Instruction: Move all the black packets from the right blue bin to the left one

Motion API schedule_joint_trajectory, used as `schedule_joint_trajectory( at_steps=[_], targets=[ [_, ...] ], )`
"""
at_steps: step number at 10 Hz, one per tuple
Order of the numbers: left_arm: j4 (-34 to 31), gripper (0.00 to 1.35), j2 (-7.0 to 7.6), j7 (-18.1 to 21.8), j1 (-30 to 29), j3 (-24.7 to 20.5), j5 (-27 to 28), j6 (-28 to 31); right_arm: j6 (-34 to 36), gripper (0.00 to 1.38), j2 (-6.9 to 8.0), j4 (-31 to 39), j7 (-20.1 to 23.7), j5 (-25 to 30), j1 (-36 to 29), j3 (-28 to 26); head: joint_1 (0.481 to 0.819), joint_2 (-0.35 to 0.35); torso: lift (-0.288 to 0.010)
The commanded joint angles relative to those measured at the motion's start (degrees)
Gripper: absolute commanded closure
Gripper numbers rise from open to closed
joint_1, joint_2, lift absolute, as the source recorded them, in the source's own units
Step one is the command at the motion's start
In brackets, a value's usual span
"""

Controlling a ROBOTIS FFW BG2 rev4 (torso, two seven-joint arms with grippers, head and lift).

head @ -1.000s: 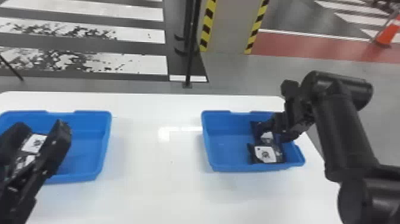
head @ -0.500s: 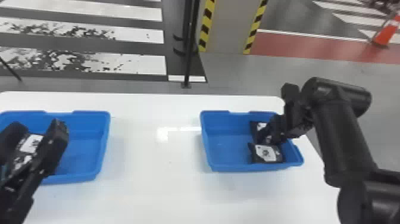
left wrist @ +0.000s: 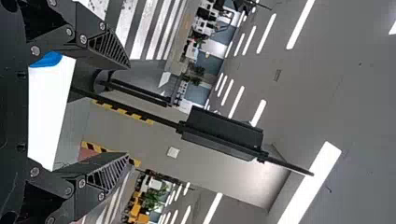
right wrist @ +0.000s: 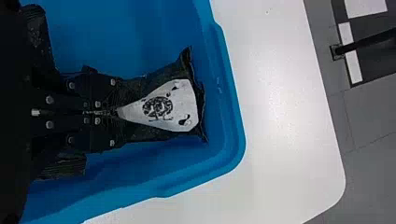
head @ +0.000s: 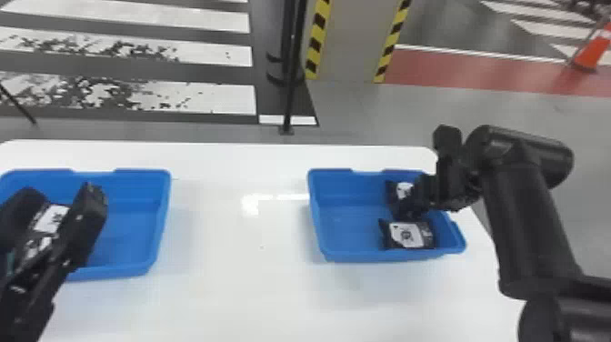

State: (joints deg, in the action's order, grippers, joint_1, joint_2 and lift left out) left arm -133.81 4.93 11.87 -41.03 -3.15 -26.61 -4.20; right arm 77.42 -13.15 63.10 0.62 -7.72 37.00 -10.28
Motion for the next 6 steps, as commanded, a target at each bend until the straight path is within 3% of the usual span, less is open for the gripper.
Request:
schedule_joint_trajectory(
  at_steps=[1,6],
  targets=[
    [0.0,0.41,0.08,0.2,0.0,0.0,-0.2,-0.7,-0.5,1.14,0.32,6.0,0.4,-3.1,-3.7,0.0,0.695,-0.199,-0.14],
    [0.0,0.41,-0.18,0.2,-0.9,-0.8,0.7,-3.3,-2.9,1.14,0.93,44.7,3.9,-16.8,-27.3,0.0,0.695,-0.1,-0.14]
  ],
)
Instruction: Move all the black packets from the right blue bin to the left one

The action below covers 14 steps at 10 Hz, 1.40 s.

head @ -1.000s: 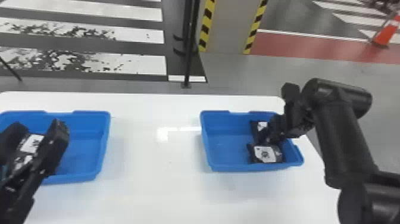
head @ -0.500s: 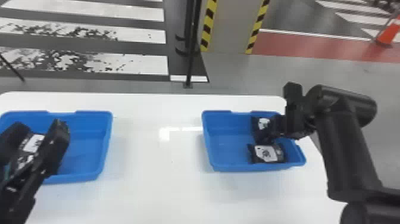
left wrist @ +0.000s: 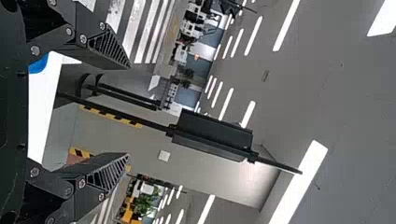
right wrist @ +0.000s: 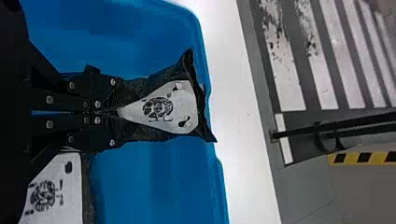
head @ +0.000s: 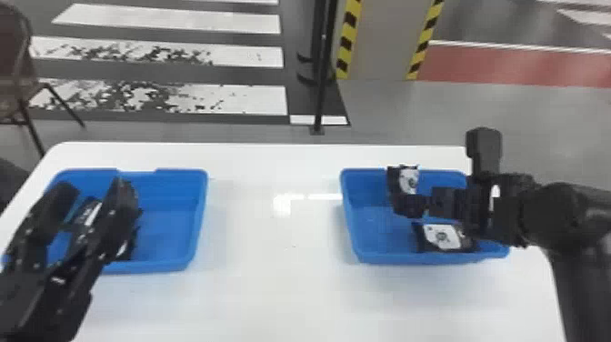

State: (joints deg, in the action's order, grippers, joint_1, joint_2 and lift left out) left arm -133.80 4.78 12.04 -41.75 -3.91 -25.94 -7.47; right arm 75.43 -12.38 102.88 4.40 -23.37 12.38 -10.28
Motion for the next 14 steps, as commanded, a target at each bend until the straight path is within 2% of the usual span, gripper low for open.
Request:
schedule_joint_trajectory(
  at_steps=[1,2,4,6,8,10,13,14],
  targets=[
    [0.0,0.41,-0.03,0.0,-0.2,-0.2,-0.1,-0.1,-3.2,1.14,0.51,12.5,2.2,-1.5,-6.5,0.0,0.695,-0.085,-0.14],
    [0.0,0.41,-0.03,0.0,-0.2,-0.1,-0.1,-0.4,-8.8,1.14,0.69,17.3,6.1,-1.5,-9.1,0.5,0.695,-0.057,-0.14],
    [0.0,0.41,-0.03,0.0,-0.2,0.0,-0.1,-0.4,-25.8,1.14,0.42,16.6,14.5,-3.8,-11.0,3.8,0.695,0.006,-0.14],
    [0.0,0.41,-0.12,0.0,0.0,0.1,0.2,-0.4,-42.5,1.14,0.42,9.8,22.3,-6.1,-11.2,6.5,0.685,0.068,-0.14],
    [0.0,0.41,-0.56,0.0,0.1,-0.2,0.8,-0.4,-52.0,1.14,0.16,0.0,30.7,-8.7,-8.4,10.2,0.669,0.097,-0.14],
    [0.0,0.41,-0.65,0.0,0.5,0.1,1.7,-0.4,-54.8,1.14,-0.54,-4.0,35.5,-9.8,-4.5,16.8,0.666,0.131,-0.14],
    [0.0,0.41,-0.29,0.7,1.8,1.6,2.3,1.3,-54.8,1.14,-1.16,-10.8,40.8,-12.5,3.0,29.6,0.66,0.235,-0.14],
    [0.0,0.41,-0.03,0.8,2.2,2.4,2.3,1.7,-54.3,1.14,-1.16,-12.0,41.7,-13.4,4.9,33.2,0.662,0.251,-0.14]
  ],
)
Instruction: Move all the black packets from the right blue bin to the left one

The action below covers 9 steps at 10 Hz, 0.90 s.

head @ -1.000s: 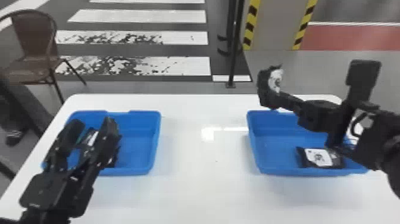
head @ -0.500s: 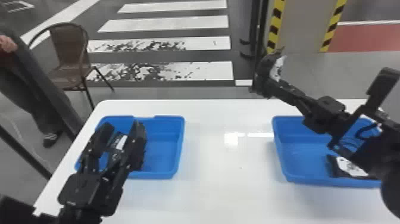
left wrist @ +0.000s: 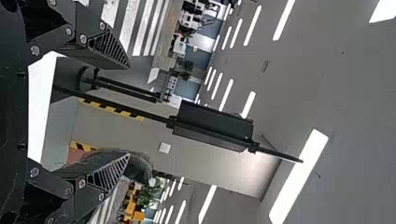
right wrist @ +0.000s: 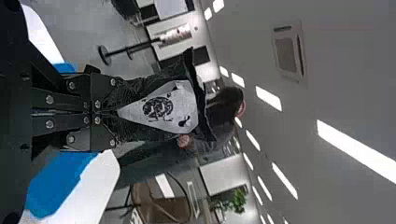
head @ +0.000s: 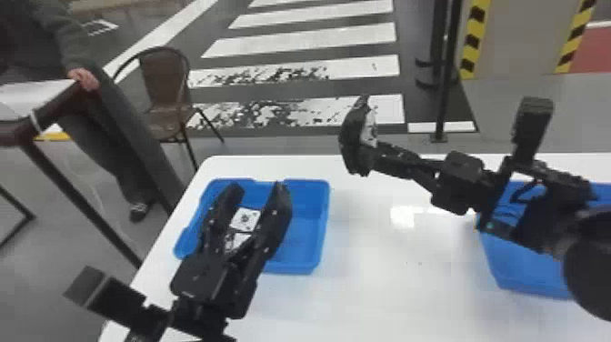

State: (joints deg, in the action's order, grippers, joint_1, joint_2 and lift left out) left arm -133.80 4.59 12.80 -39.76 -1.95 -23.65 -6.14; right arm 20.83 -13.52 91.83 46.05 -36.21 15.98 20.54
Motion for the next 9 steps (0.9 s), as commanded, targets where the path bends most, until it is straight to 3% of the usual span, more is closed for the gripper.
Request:
schedule_joint_trajectory(
  at_steps=[1,4,9],
  targets=[
    [0.0,0.41,0.42,0.0,0.5,0.9,0.0,1.1,0.7,1.14,-0.01,-0.8,0.3,-1.5,2.0,4.9,0.669,0.284,-0.14],
    [0.0,0.4,0.51,0.2,0.7,1.0,0.1,3.2,2.2,1.14,-0.01,0.2,-1.0,-4.2,3.0,10.9,0.689,0.344,-0.14],
    [0.6,0.4,-0.02,0.2,0.5,0.3,0.3,1.2,4.1,1.14,-0.37,0.6,-1.8,-6.5,3.0,17.2,0.695,0.35,-0.14]
  ],
)
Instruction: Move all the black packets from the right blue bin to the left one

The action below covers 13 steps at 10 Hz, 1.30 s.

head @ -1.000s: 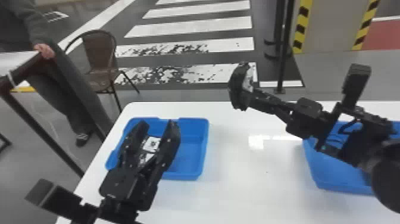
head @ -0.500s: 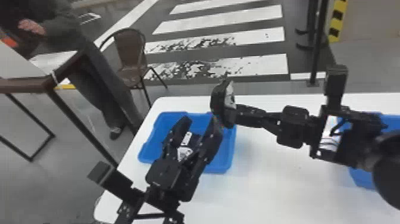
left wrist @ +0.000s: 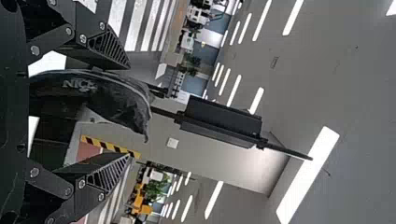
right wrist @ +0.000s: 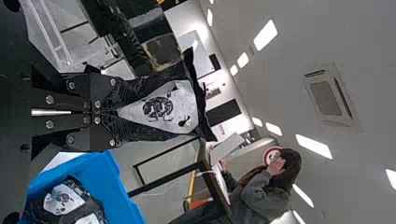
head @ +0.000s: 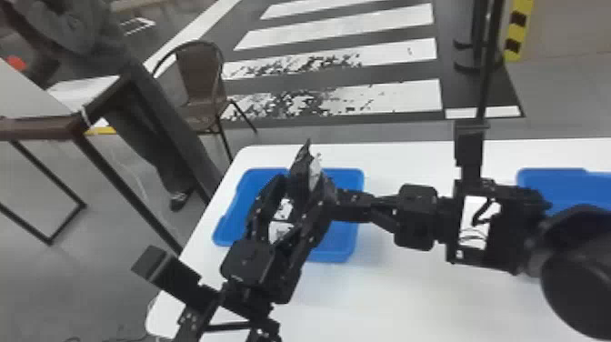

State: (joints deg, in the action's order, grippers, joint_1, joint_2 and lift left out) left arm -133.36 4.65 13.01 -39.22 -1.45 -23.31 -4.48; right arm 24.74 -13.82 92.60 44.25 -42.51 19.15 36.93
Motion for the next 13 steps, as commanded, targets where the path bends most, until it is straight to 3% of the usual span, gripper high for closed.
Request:
schedule_joint_trajectory(
  at_steps=[1,2,3,4,5,9,10,12,13],
  targets=[
    [0.1,0.41,-0.08,0.0,0.0,-0.1,0.0,0.5,0.1,1.14,0.02,-0.1,-0.1,-0.7,-0.2,1.2,0.695,0.35,-0.14],
    [0.1,0.48,-0.08,0.0,0.1,0.1,0.3,2.4,0.1,1.14,-0.07,0.1,-0.2,-0.7,0.3,1.2,0.695,0.35,-0.14],
    [-0.9,1.03,0.18,0.4,0.4,0.1,2.9,5.6,0.0,1.14,-0.07,0.1,-0.3,-0.7,0.4,1.1,0.695,0.35,-0.14],
    [-3.8,1.21,0.44,0.4,0.6,-0.5,6.2,10.0,0.0,1.14,-0.07,0.1,-0.3,-0.8,0.7,1.1,0.695,0.35,-0.14],
    [-7.2,1.23,0.44,0.1,0.0,-1.4,11.0,11.6,-0.1,1.14,-0.07,0.1,-0.3,-0.8,0.7,1.1,0.695,0.35,-0.14],
    [-8.7,1.23,0.44,-1.1,-1.3,-1.6,12.2,10.1,-1.5,1.14,-0.07,-0.6,-0.5,-1.3,1.4,0.8,0.695,0.35,-0.14],
    [-8.7,1.23,0.36,-1.2,-1.4,-1.9,12.1,8.8,-2.2,1.02,0.02,-0.8,-0.8,-2.5,1.4,0.7,0.695,0.35,-0.14],
    [-8.6,1.23,0.36,-2.7,-1.4,-2.5,12.0,5.7,-4.9,0.16,0.02,-0.8,-1.0,-2.9,-0.6,-3.2,0.695,0.35,-0.14],
    [-7.5,1.23,0.01,-3.0,-0.4,-3.6,12.7,6.2,-5.3,0.0,0.02,0.4,-1.1,-1.9,-3.0,-7.7,0.679,0.35,-0.14]
  ],
)
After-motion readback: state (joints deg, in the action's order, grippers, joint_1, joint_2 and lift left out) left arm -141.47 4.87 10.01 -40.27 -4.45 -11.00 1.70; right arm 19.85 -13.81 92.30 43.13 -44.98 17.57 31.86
